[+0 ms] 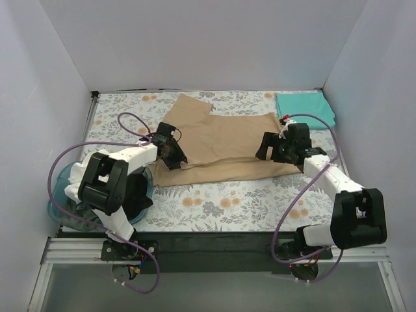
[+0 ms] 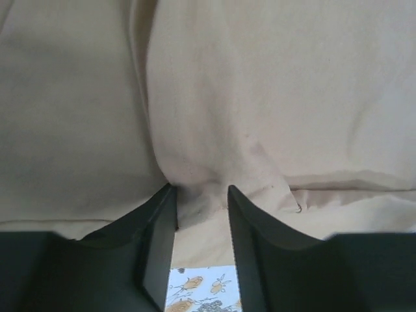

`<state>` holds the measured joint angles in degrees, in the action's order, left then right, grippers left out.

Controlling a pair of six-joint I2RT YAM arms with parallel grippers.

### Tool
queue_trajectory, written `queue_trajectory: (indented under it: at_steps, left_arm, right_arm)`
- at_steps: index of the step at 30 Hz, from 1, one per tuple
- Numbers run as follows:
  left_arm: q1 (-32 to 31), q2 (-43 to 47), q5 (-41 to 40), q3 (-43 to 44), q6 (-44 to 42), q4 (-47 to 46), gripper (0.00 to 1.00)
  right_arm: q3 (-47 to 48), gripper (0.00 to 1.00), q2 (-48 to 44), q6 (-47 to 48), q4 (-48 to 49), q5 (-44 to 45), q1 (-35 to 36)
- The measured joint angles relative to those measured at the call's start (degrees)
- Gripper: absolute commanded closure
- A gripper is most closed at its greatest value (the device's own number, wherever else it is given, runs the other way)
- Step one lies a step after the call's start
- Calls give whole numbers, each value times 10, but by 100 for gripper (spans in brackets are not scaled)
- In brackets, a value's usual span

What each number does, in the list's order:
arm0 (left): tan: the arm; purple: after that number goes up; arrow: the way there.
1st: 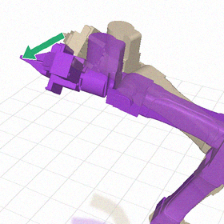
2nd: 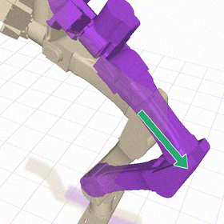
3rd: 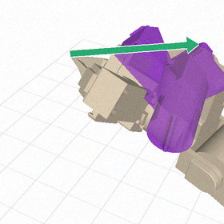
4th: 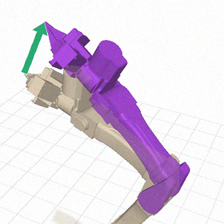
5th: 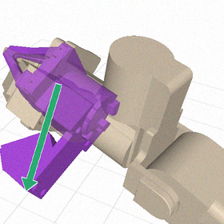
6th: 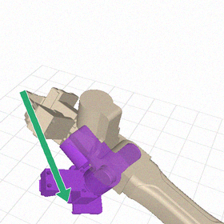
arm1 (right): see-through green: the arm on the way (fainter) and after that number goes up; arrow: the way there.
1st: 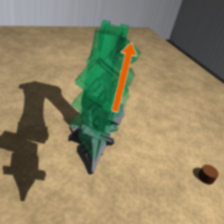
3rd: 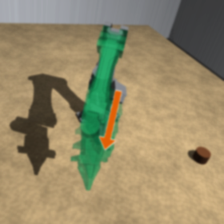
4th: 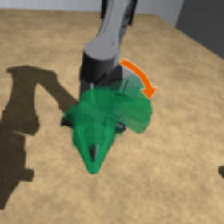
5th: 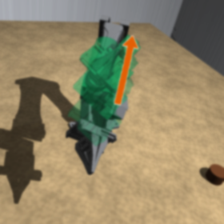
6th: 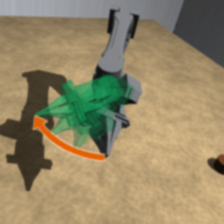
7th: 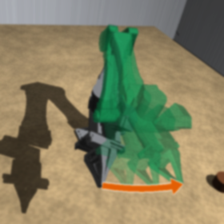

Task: Fold and stack the t-shirts
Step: Fold the tshirt

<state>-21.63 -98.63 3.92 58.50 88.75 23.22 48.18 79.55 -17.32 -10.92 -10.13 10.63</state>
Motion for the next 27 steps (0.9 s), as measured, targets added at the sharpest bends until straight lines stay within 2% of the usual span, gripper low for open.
queue_trajectory:
  at_steps: [2, 3, 5, 6, 15, 25, 26, 27]
  left_arm:
    - [0, -7, 0, 7, 0, -3, 80]
    - [0, -7, 0, 9, 0, -4, 91]
    - [0, -7, 0, 16, 1, -6, 99]
    - [0, -8, 0, 19, 0, -8, 100]
    - [-2, -37, -1, 79, -6, -10, 100]
    - [-2, -142, -3, 214, -28, -9, 100]
    - [-2, -154, -2, 225, -31, -9, 97]
    - [-2, -164, -2, 234, -33, -9, 86]
  right_arm:
    - [-23, 2, -34, -2, 2, 5, 0]
    - [-36, 2, -48, -3, 3, 8, 0]
    - [-58, 2, -72, -5, 4, 12, 0]
    - [-70, 2, -83, -5, 4, 14, 0]
    - [-116, 2, -144, -5, -8, 37, 0]
    - [-133, 2, -189, -2, -28, 68, 0]
    - [-135, 2, -192, -1, -32, 72, 0]
    - [-135, 2, -193, -1, -36, 75, 0]
